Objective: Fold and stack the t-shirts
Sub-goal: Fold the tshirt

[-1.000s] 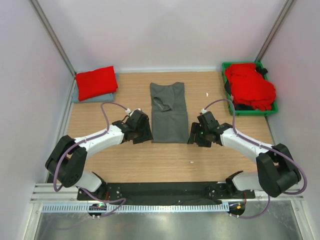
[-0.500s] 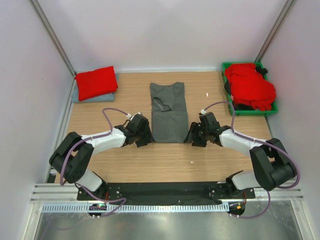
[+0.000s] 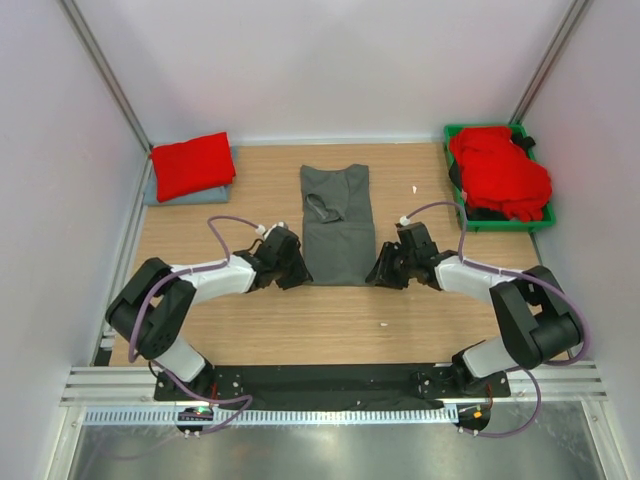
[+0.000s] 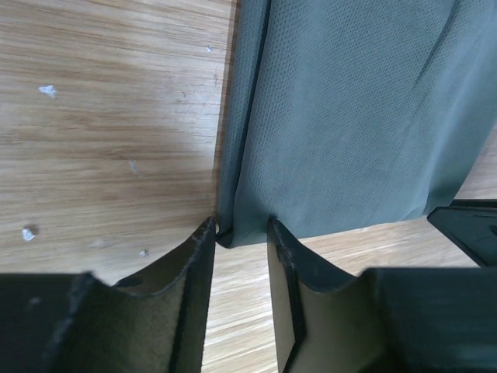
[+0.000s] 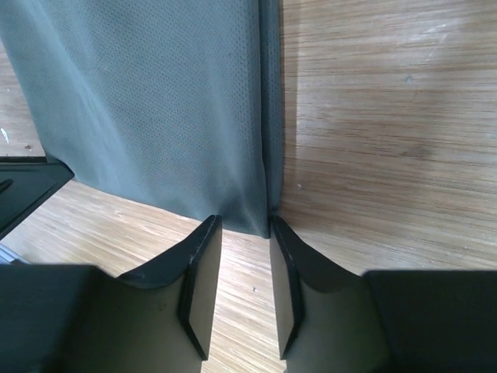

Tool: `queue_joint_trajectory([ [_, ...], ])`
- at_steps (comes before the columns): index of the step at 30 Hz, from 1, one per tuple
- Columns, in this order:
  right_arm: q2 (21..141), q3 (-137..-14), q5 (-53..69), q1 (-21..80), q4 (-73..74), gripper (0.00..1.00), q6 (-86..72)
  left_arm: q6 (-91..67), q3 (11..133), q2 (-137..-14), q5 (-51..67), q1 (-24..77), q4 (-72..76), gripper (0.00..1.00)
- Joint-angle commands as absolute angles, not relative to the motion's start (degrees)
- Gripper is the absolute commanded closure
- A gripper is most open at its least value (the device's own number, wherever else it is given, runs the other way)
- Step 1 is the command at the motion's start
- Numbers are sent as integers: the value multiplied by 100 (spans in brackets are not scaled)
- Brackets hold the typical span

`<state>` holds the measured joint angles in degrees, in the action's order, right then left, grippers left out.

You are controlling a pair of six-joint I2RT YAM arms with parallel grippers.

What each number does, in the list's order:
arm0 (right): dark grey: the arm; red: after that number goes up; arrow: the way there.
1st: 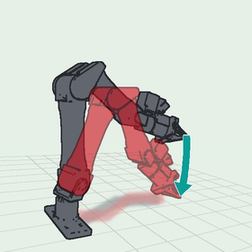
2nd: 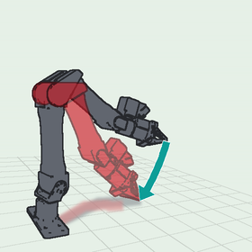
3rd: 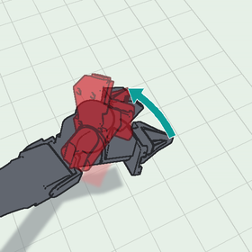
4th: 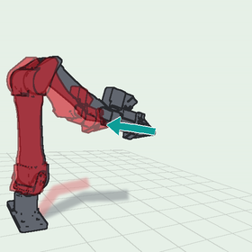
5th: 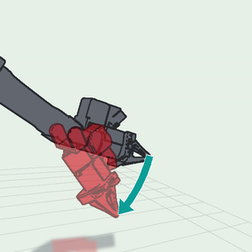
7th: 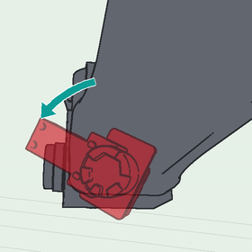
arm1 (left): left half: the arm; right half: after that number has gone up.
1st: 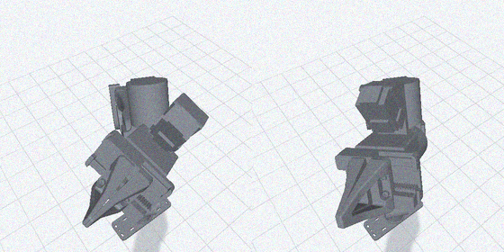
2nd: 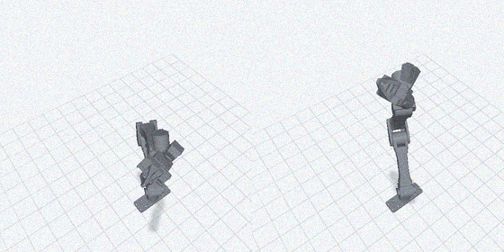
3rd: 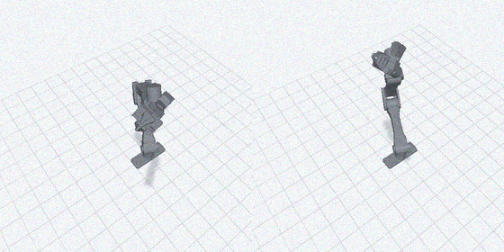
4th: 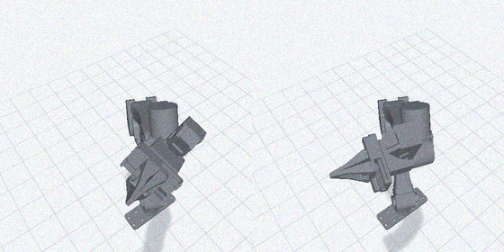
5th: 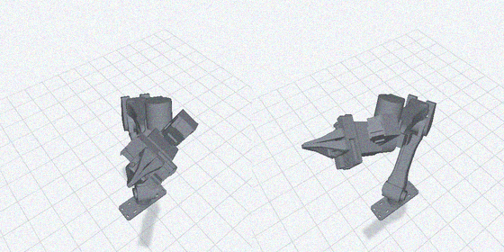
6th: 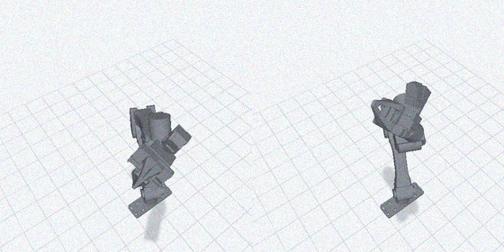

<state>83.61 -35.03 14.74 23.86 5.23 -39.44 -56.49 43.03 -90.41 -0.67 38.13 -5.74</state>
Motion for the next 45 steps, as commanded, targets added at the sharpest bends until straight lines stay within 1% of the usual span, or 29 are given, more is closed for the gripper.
queue_joint_trajectory([
  [1,8578,-3331,1327,2373,571,63,-3902,-5643,4333,-9281,-114,3832,-598,68],
  [4,8613,-3322,1327,2364,554,65,-3894,-5616,4359,-9325,-167,3823,-589,77],
  [6,8613,-3322,1327,2355,528,66,-3894,-5599,4377,-9343,-184,3823,-598,81],
  [7,8605,-3322,1327,2347,536,69,-3885,-5581,4394,-9343,-202,3832,-598,87],
  [8,8604,-3322,1336,2329,536,70,-3876,-5564,4403,-9351,-228,3823,-598,90],
  [9,8604,-3322,1336,2320,554,71,-3859,-5555,4412,-9352,-229,3832,-598,97],
  [10,8604,-3322,1336,2320,545,74,-3867,-5563,4412,-9360,-237,3832,-589,100],
  [12,8604,-3313,1336,2312,536,79,-3850,-5537,4412,-9369,-255,3832,-589,100],
  [13,8613,-3305,1336,2312,536,84,-3850,-5537,4412,-9378,-246,3823,-589,100],
  [14,8613,-3305,1345,2312,527,86,-3850,-5528,4403,-9378,-246,3832,-589,100],
  [15,8622,-3296,1362,2312,527,92,-3850,-5520,4395,-9378,-263,3823,-589,100],
  [17,8605,-3296,1371,2294,536,95,-3858,-5528,4360,-9352,-255,3832,-589,100],
  [18,8578,-3287,1388,2303,545,99,-3850,-5520,4342,-9308,-255,3832,-580,100],
  [22,8403,-3261,1415,2312,720,99,-3858,-5546,4237,-9071,-263,3885,-633,100],
  [25,8026,-3226,1415,2312,966,99,-3894,-5590,4184,-8817,-377,4007,-826,100],
  [30,6903,-3041,1406,2347,1502,99,-4016,-5748,4105,-8368,-641,4482,-1282,100],
  [37,5373,-2944,1257,2768,2643,99,-4428,-6283,4061,-7603,-1177,5369,-2091,100],
  [40,4793,-2848,1099,3058,2899,98,-4727,-6495,4060,-7287,-1292,5651,-2416,100],
  [45,4448,-2873,818,3541,3295,99,-5018,-6750,4008,-6778,-1459,6055,-2768,100],
])
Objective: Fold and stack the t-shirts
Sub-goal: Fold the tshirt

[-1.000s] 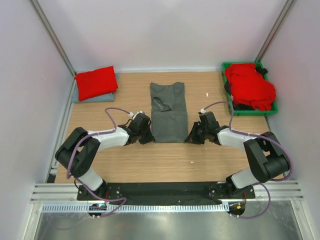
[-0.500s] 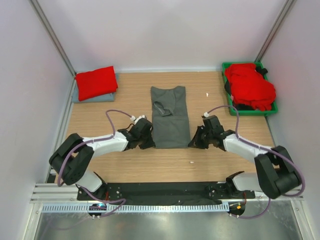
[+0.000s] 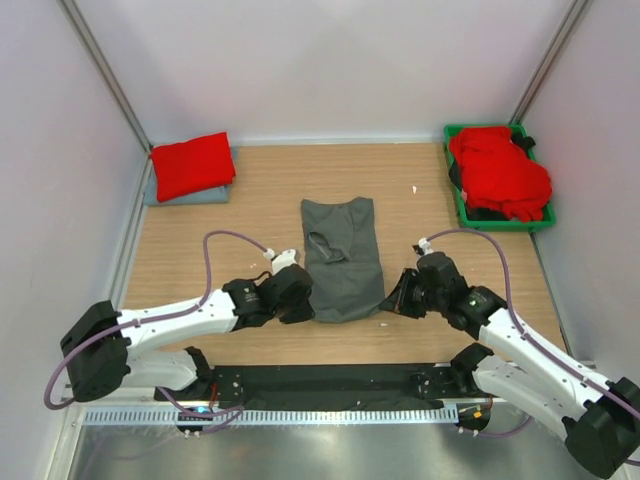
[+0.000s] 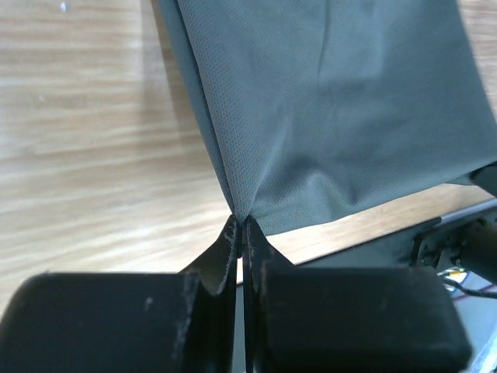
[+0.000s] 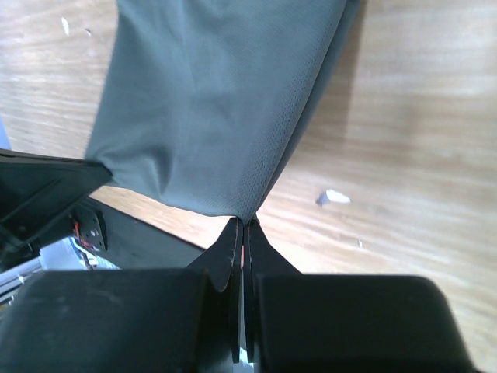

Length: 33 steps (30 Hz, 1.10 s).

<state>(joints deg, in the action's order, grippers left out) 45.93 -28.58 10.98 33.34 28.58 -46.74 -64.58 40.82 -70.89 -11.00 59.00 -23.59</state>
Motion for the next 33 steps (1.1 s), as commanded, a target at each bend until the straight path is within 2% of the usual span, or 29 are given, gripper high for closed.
queue_joint_trajectory([
  [1,4386,-2900,669,3612,3409,99,-5071,-6794,3990,-6733,-1476,6090,-2786,100],
  [14,4157,-3436,141,3929,4087,99,-5273,-6715,4034,-6301,-1608,6161,-3225,100],
  [26,3972,-3471,150,3946,4210,99,-5265,-6662,4227,-6161,-1661,6161,-3542,100],
  [33,4201,-3910,-165,3946,4272,98,-5045,-6469,4877,-6258,-1907,6161,-4060,100],
])
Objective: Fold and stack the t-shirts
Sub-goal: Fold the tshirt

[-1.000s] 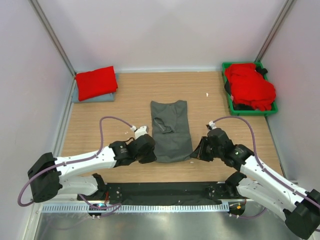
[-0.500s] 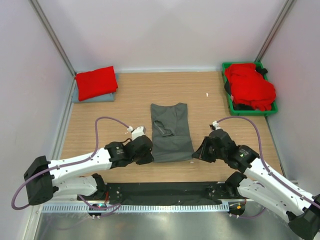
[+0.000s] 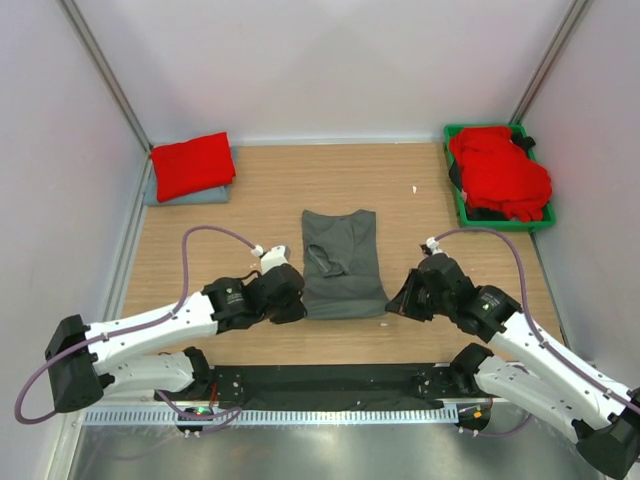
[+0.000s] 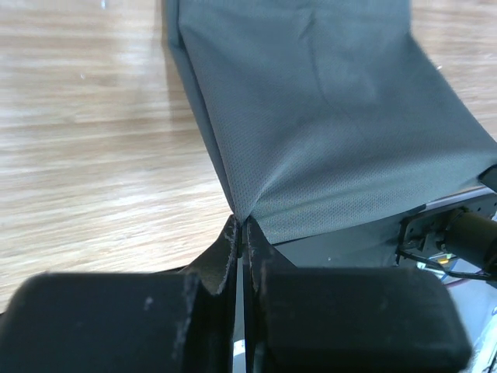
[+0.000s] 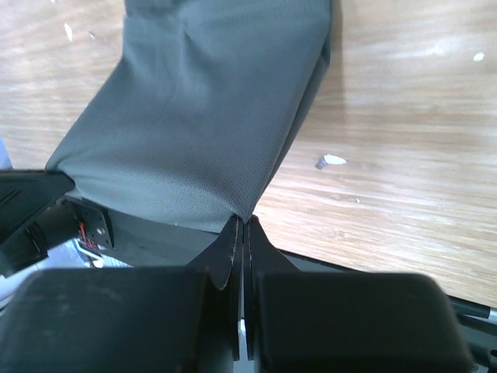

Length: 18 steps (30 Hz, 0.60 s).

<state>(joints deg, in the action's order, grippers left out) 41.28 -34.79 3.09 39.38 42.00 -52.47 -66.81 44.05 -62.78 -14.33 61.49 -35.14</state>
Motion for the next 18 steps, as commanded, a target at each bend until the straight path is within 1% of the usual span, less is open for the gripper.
queue_joint_trajectory([
  [1,4271,-4085,-228,3946,4289,99,-5010,-6364,4974,-6284,-1959,6161,-4226,100],
  [4,4692,-4489,-351,3946,4368,99,-4808,-6171,5395,-6433,-2144,6152,-4481,100],
  [9,5430,-5106,-939,3938,4579,99,-4501,-5810,6054,-6802,-2320,5925,-4737,100],
  [12,5747,-5413,-1133,3920,4588,99,-4386,-5504,6274,-7083,-1997,5504,-4772,100],
  [18,6556,-5923,-1064,3630,4404,99,-4008,-4967,6626,-7567,-1416,4652,-4544,100],
])
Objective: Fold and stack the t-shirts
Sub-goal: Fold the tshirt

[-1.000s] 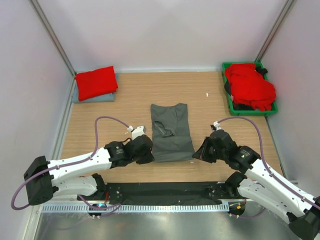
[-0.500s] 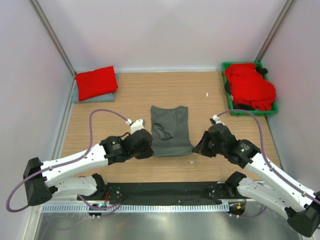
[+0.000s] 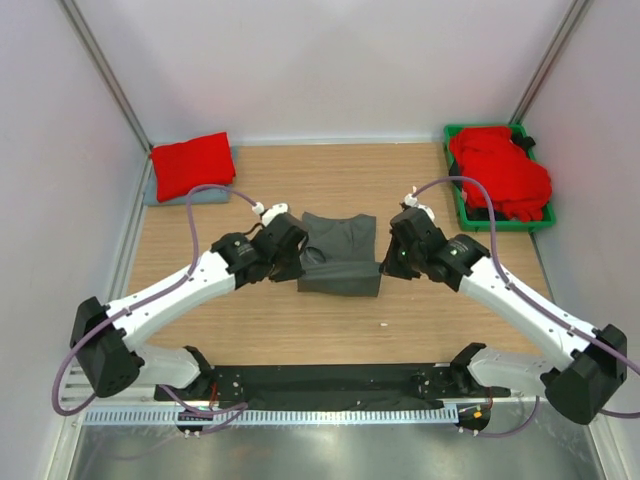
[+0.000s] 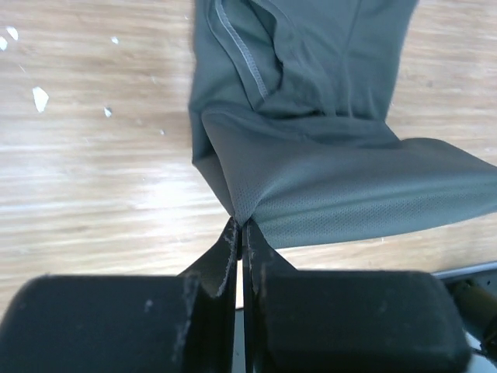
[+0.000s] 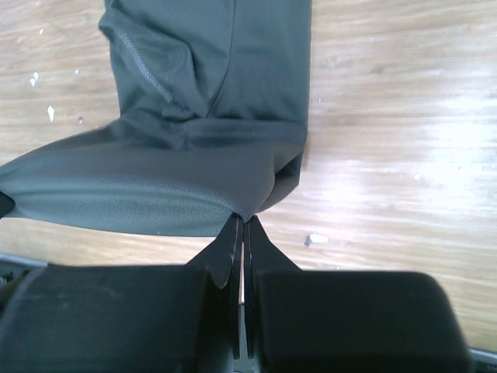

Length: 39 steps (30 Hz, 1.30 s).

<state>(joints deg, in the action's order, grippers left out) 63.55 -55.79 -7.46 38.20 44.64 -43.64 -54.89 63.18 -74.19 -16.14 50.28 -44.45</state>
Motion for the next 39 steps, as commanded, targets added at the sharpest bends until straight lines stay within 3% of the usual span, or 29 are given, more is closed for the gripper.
queue_joint_trajectory([
  [1,6713,-6011,-968,3569,4360,99,-3912,-4896,6688,-7646,-1241,4554,-4527,100],
  [13,8085,-6809,-343,2673,3868,99,-3244,-4140,8041,-9375,-440,3613,-4570,100],
  [18,9507,-7978,217,2014,3613,99,-2778,-3675,9981,-10930,-89,2901,-5113,100],
  [19,10223,-8572,420,1830,3534,97,-2612,-3630,10393,-11351,-79,2796,-5307,98],
  [20,10570,-8935,648,1732,3455,84,-2549,-3612,11337,-12112,-36,2577,-5544,92],
  [21,11426,-9930,877,1592,3576,49,-2340,-3586,11843,-12573,382,2471,-5920,65],
  [23,12073,-10937,1020,1530,4120,26,-2207,-3751,13288,-13712,510,2164,-6604,46],
  [24,12276,-11351,872,1512,4287,24,-2171,-3823,13698,-13998,719,2066,-6731,41],
  [26,12533,-12267,695,1451,4824,22,-2215,-3902,14262,-14368,1062,1873,-6768,35],
  [28,12098,-12096,633,1415,4765,22,-2346,-3797,13977,-14178,1187,1846,-6575,26],
  [34,10338,-9311,1017,1468,3423,23,-2680,-3587,12001,-12500,968,1872,-5494,23],
  [37,9494,-7984,1588,1696,2632,35,-2979,-3481,11202,-11753,765,1968,-5344,26],
  [39,9204,-7273,1810,1923,2112,49,-3189,-3480,10473,-11210,756,2065,-5037,29],
])
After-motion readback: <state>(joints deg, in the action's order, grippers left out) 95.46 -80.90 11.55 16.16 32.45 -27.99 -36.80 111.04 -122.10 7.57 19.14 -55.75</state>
